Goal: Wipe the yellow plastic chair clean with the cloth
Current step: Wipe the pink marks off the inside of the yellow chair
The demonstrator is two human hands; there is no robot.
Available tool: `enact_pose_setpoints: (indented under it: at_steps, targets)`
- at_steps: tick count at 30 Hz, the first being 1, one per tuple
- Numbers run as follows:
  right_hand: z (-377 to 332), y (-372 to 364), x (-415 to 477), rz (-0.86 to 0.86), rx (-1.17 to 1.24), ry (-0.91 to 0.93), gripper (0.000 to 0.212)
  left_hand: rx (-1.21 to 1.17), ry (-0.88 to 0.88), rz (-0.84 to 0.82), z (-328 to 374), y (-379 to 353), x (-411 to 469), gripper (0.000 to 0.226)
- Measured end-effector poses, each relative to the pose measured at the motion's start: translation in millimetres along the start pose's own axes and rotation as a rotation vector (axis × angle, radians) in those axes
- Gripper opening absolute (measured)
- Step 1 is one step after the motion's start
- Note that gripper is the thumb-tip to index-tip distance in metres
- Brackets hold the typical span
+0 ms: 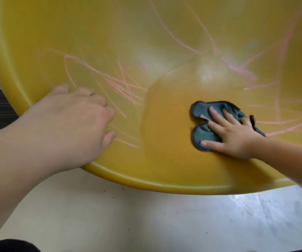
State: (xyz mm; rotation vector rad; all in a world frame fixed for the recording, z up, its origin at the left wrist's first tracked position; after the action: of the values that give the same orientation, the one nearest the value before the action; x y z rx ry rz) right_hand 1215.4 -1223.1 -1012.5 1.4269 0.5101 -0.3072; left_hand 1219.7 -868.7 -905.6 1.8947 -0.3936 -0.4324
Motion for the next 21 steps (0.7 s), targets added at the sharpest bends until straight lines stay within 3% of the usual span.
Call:
enact_pose_setpoints:
  at_steps: [2, 5, 7, 9, 12, 14, 18, 21]
  targets:
    - [18, 7, 29, 0.064, 0.042, -0.160, 0.111, 0.003, 0.003, 0.002, 0, -2, -2, 0.062]
    - [-3, 16, 58, 0.079, 0.145, -0.160, 0.121, 0.014, 0.004, 0.005, -1, -2, -2, 0.058]
    - [-43, 14, 57, 0.066, 0.165, -0.037, 0.124, 0.021, 0.008, 0.018, -2, -2, -3, 0.056]
    - [-89, 3, 28, 0.032, 0.177, 0.204, 0.122, 0.016, 0.022, 0.050, -3, -5, -7, 0.053]
    - [-123, -5, -23, -0.046, 0.272, 0.515, 0.090, -0.004, 0.061, 0.140, -14, -5, -9, 0.054]
    - [-103, -5, -15, 0.000, 0.189, 0.577, 0.079, -0.010, 0.103, 0.222, -23, 0, -8, 0.056]
    - [-53, 18, 69, 0.292, -0.074, 0.258, 0.096, 0.008, 0.147, 0.295, -38, 8, -10, 0.063]
    - [-55, 37, 120, 0.316, 0.008, 0.115, 0.111, -0.020, 0.125, 0.285, -42, 10, -13, 0.066]
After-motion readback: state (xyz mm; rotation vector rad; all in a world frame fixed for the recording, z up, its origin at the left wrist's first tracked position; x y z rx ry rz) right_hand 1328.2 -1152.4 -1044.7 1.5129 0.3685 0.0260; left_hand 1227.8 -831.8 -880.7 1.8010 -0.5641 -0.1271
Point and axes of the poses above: each hand's wrist, its own x-axis towards the middle knuckle, its own y-axis out of the back of the hand, z = x × y, the point moved 1 cm from there along x, towards the middle knuckle, and after that the axes turned 1 degree about y, right-handed, at the moved point
